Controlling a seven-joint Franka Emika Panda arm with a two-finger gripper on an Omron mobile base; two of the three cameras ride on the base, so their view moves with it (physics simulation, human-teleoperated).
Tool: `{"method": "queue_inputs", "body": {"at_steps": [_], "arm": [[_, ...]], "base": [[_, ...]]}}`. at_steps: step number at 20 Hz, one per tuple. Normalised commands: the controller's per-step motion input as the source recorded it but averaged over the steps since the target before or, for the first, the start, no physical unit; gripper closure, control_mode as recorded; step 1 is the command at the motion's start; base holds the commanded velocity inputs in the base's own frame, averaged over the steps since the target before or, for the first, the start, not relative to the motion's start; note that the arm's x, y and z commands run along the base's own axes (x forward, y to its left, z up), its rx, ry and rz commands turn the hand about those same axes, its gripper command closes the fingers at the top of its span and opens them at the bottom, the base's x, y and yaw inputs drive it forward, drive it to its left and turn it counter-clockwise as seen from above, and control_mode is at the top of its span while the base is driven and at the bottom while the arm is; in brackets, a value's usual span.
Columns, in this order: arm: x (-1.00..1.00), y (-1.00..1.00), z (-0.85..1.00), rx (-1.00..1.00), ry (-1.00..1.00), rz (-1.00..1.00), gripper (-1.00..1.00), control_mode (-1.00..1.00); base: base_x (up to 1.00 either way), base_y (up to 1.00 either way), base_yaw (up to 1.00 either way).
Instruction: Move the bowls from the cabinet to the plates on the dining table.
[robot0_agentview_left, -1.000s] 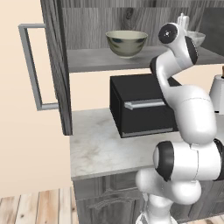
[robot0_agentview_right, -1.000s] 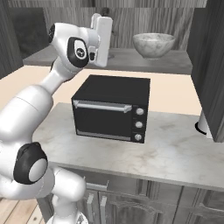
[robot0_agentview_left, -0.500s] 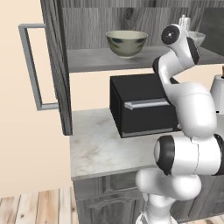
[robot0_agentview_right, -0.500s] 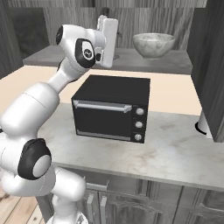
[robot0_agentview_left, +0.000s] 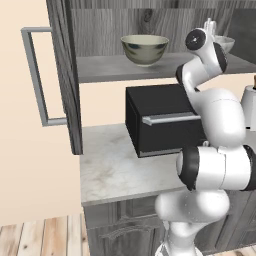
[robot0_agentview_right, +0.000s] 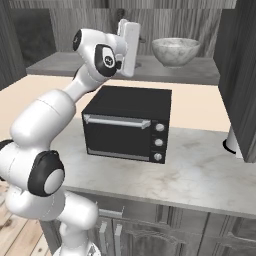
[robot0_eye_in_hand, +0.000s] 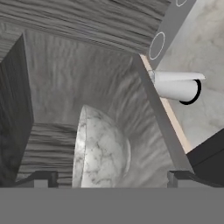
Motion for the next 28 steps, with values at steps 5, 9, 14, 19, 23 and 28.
{"method": "queue_inputs", "body": {"at_steps": [5, 9, 14, 19, 23, 28], "arm": [[0.31, -0.02, -0.02, 0.03, 0.00, 0.02, -1.00, -1.00], [0.34, -0.02, 0.00, 0.02, 0.00, 0.02, -1.00, -1.00], [0.29, -0.08, 0.00, 0.02, -0.01, 0.02, -1.00, -1.00], [0.17, -0.16, -0.02, 0.02, -0.02, 0.03, -1.00, -1.00], [0.16, -0.13, -0.03, 0.03, -0.03, 0.05, -1.00, -1.00], [0.19, -0.10, 0.00, 0.01, -0.03, 0.04, -1.00, -1.00]], "base": [[0.00, 0.00, 0.00], [0.00, 0.00, 0.00], [0.00, 0.00, 0.00], [0.00, 0.00, 0.00], [0.00, 0.00, 0.00], [0.00, 0.00, 0.00]]}}
